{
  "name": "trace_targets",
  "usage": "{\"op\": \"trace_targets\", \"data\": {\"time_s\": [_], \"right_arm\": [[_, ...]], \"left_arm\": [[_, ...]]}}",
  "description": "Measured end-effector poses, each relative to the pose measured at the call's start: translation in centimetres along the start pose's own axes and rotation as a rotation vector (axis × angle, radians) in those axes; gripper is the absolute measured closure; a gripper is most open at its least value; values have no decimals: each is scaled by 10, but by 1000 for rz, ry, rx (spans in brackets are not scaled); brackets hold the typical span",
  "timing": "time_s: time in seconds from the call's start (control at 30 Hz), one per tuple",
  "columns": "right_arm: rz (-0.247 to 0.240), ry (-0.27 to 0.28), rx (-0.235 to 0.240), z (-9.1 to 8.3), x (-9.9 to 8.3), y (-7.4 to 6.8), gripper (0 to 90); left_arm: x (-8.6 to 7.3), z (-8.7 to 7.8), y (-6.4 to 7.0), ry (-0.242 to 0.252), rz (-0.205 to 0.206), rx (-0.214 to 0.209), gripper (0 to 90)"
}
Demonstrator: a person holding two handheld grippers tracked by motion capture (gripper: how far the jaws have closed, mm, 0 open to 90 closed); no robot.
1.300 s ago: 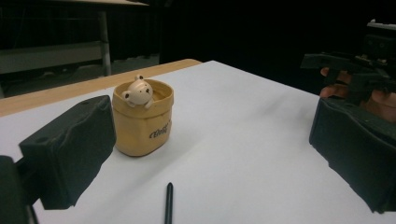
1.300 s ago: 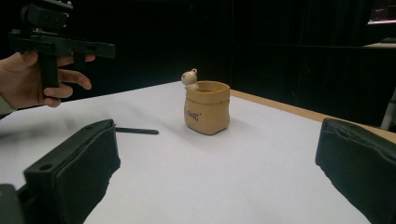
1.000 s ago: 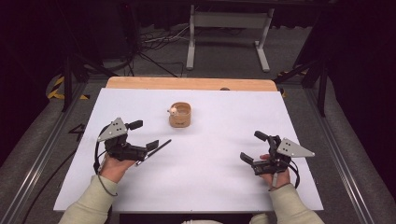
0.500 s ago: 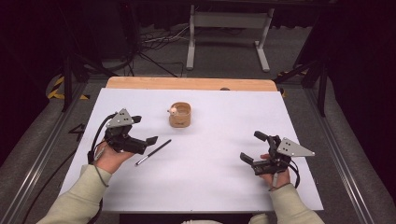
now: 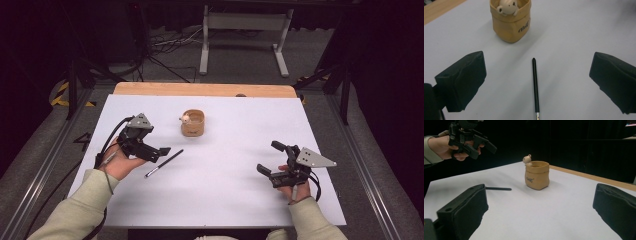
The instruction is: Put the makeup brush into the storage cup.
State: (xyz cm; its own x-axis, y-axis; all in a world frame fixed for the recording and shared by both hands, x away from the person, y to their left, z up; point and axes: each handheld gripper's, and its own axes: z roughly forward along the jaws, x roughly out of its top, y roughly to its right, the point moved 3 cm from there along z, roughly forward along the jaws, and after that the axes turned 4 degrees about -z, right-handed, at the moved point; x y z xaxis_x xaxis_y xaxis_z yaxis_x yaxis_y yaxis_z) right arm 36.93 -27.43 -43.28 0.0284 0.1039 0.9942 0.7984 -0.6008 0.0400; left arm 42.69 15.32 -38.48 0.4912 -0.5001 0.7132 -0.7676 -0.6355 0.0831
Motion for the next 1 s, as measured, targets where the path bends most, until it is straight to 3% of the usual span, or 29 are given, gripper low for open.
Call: {"op": "trace_targets", "data": {"time_s": [0.17, 0.37, 0.73, 1.0], "right_arm": [[-1, -13, 11, 2, -1, -1, 0], [5, -18, 13, 2, -1, -1, 0], [9, -25, 23, 3, -2, -1, 0], [12, -31, 25, 4, -3, -1, 0]], "left_arm": [[3, 5, 0, -76, 5, 2, 28], [3, 14, -2, -177, -21, -12, 24], [6, 22, -4, -280, -27, -5, 32], [5, 27, -7, -324, -42, 0, 52]]}}
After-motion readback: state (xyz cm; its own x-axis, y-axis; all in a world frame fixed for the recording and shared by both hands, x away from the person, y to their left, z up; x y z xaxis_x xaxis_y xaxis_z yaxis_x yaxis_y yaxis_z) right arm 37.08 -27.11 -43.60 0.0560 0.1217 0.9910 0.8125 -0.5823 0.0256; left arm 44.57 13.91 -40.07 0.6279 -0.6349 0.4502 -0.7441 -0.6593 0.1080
